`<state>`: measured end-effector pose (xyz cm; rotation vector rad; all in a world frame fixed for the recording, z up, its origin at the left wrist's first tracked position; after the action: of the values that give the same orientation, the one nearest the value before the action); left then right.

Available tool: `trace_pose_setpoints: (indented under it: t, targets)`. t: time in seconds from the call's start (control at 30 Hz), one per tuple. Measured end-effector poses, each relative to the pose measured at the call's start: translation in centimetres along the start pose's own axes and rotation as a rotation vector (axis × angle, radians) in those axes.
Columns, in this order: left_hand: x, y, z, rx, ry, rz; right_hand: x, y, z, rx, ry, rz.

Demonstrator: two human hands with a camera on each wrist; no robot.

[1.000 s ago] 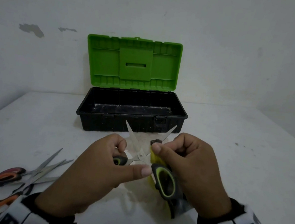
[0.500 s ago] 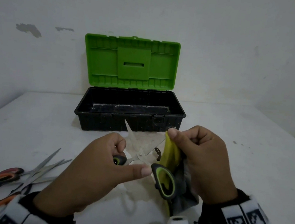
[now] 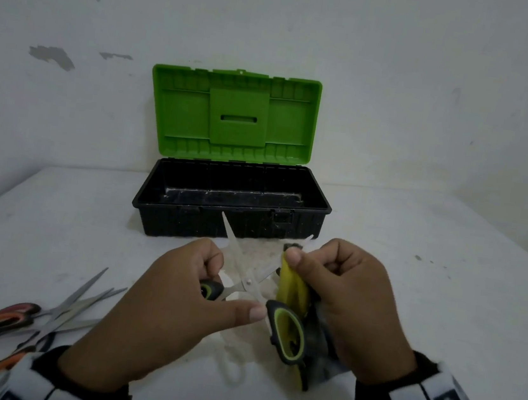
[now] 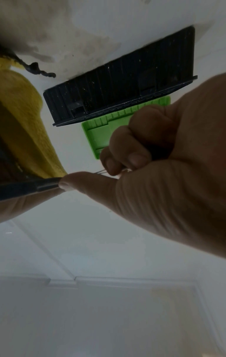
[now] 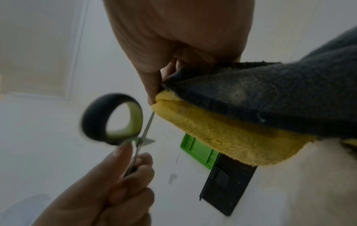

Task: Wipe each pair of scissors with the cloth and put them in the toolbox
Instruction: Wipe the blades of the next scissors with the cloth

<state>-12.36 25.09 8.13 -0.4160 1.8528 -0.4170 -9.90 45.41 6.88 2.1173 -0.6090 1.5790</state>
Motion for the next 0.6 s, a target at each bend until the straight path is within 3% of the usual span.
trace_pose_setpoints:
  t: [0.1,0.33,0.43,0.6]
  targets:
    - [0.0,-0.1,0.2,0.011,-0.003,-0.006,-0.2,0.2,0.2,0.026,0.007,0.022]
    - [1.0,0.0,0.1,0.014,-0.056,-0.007,0.5,-1.7,-2.6,-0.099,-0.021,-0.012]
    - [2.6,-0.2,-0.2,0.059,-0.152,-0.039,0.2,-2.9,-3.1,-0.119,-0.029,0.017]
    - [3.3,-0.4,-0.3,0.207,-0.199,0.027,-0.4,-4.6,-3.7,-0.109,-0.046,0.094]
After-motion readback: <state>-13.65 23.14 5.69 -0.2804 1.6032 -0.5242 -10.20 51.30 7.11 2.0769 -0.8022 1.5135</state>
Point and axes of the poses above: each hand's wrist, its own z-axis away from the middle knuckle, its own y-axis out of the palm, x = y × z, the point moved 8 cm from there along -z, towards the middle knuckle, and after that the axes turned 15 degrees about -x, right-handed, at the moved point
